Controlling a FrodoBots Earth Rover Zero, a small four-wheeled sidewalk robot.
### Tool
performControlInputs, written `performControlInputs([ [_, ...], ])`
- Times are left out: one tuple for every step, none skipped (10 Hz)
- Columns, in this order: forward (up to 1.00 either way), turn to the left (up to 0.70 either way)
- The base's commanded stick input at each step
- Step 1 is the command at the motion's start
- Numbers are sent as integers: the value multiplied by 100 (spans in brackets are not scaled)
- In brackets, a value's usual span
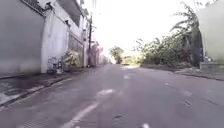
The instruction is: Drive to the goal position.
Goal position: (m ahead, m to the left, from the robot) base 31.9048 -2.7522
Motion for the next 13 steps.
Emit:
performControlInputs([
  [100,0],
  [100,0],
  [100,0],
  [100,0],
  [100,0],
  [100,0],
  [100,0],
  [100,0],
  [100,0],
  [100,0],
  [100,0],
  [100,0],
  [100,0],
])
